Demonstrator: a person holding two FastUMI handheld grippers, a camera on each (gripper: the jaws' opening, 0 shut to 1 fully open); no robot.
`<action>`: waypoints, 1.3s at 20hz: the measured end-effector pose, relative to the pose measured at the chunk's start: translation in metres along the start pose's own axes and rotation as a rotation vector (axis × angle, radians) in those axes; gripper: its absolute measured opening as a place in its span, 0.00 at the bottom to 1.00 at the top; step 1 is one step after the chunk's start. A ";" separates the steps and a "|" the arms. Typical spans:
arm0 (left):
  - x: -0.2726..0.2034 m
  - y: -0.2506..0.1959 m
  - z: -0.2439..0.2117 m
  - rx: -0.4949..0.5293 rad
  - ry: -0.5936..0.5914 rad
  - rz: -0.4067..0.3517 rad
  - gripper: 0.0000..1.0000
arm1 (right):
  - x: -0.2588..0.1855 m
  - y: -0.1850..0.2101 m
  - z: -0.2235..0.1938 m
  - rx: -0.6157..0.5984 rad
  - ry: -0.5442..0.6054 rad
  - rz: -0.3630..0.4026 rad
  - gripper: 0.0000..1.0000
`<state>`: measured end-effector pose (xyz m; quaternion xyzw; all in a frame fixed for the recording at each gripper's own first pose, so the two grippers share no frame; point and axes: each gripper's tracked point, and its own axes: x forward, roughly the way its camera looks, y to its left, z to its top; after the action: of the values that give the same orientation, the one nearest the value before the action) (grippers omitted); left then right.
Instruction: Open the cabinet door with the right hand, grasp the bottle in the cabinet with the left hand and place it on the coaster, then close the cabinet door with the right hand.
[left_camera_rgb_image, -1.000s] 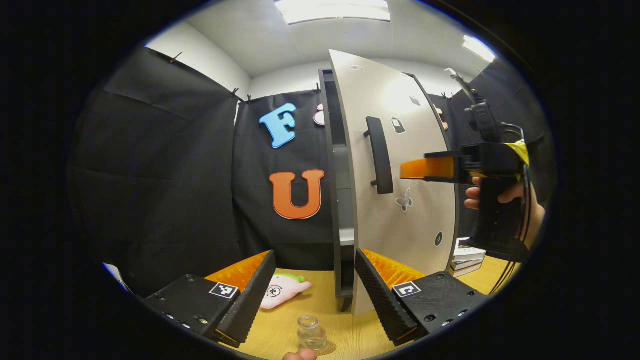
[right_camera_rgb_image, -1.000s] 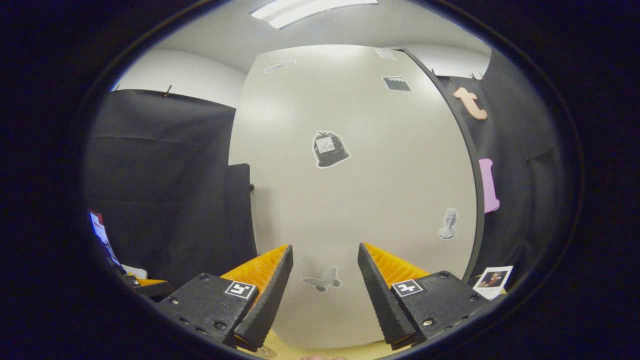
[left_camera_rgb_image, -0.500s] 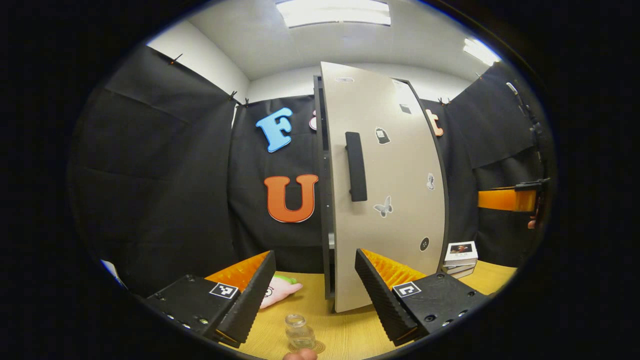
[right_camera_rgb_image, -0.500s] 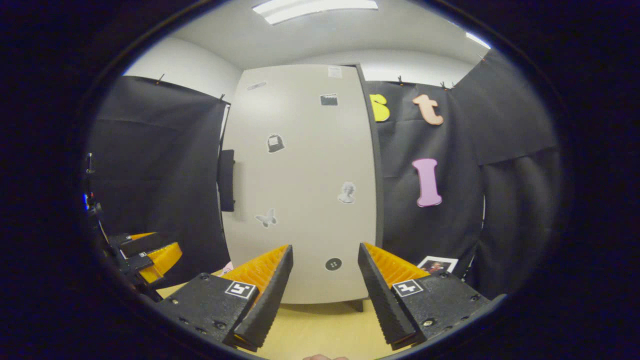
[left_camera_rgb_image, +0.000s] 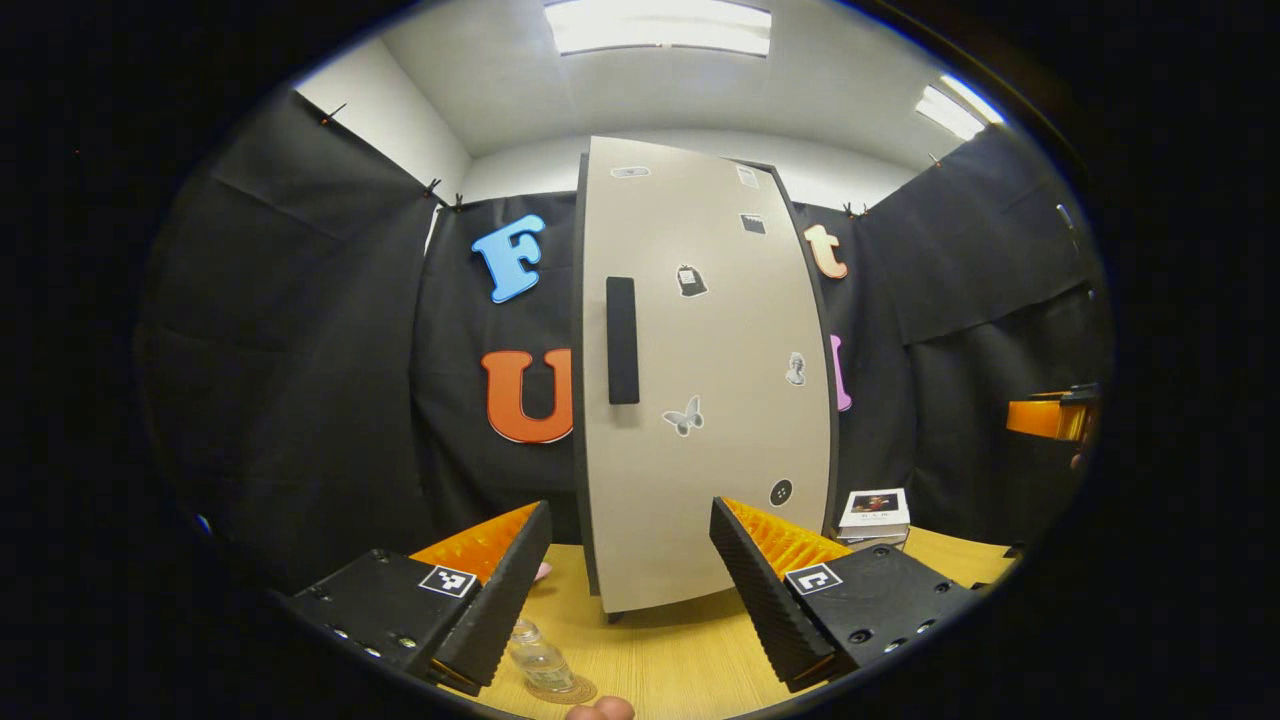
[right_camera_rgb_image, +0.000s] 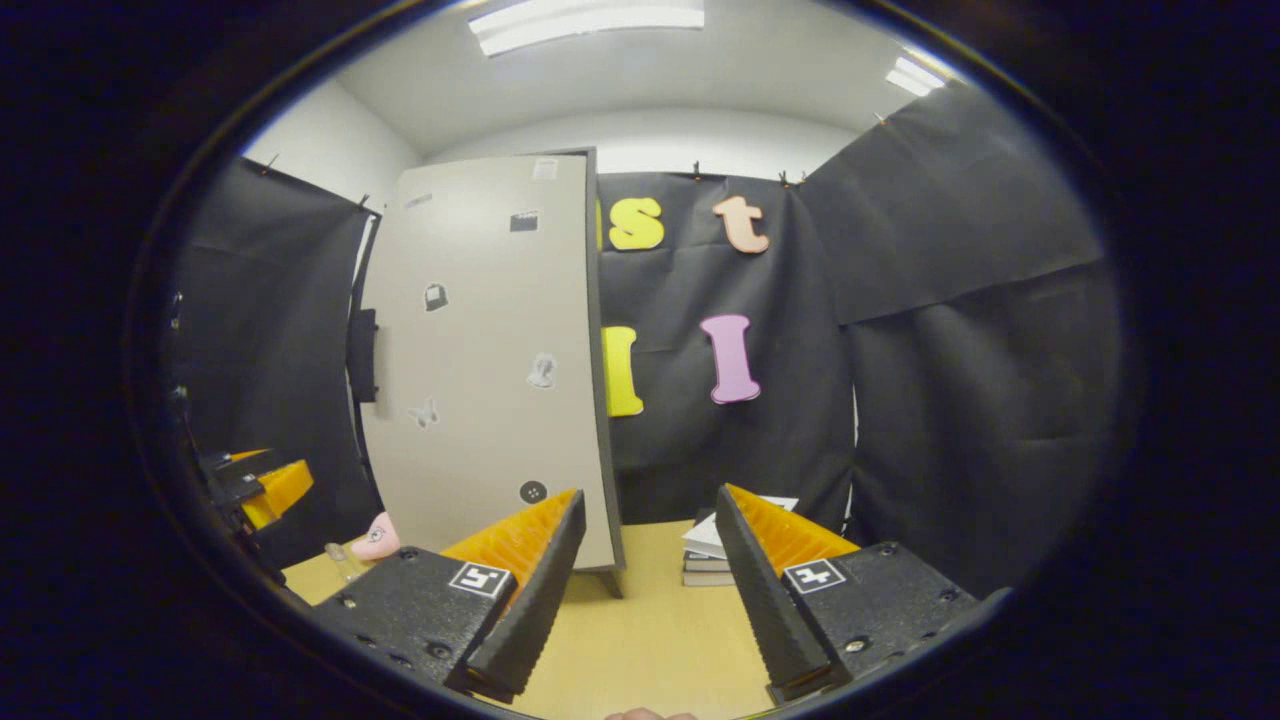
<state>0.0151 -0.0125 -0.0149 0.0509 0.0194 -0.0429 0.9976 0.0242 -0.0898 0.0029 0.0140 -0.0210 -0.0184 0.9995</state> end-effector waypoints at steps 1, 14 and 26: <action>0.000 -0.004 0.001 0.000 -0.001 -0.007 0.96 | 0.001 -0.001 -0.001 0.012 -0.006 0.001 0.85; -0.013 -0.004 0.003 -0.002 0.002 0.009 0.96 | -0.005 0.007 -0.007 0.041 0.004 0.053 0.85; -0.015 -0.008 0.005 -0.009 0.006 -0.012 0.96 | -0.016 0.002 -0.007 0.075 0.007 0.034 0.85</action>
<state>0.0000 -0.0196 -0.0103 0.0462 0.0227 -0.0484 0.9975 0.0083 -0.0866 -0.0052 0.0511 -0.0185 -0.0005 0.9985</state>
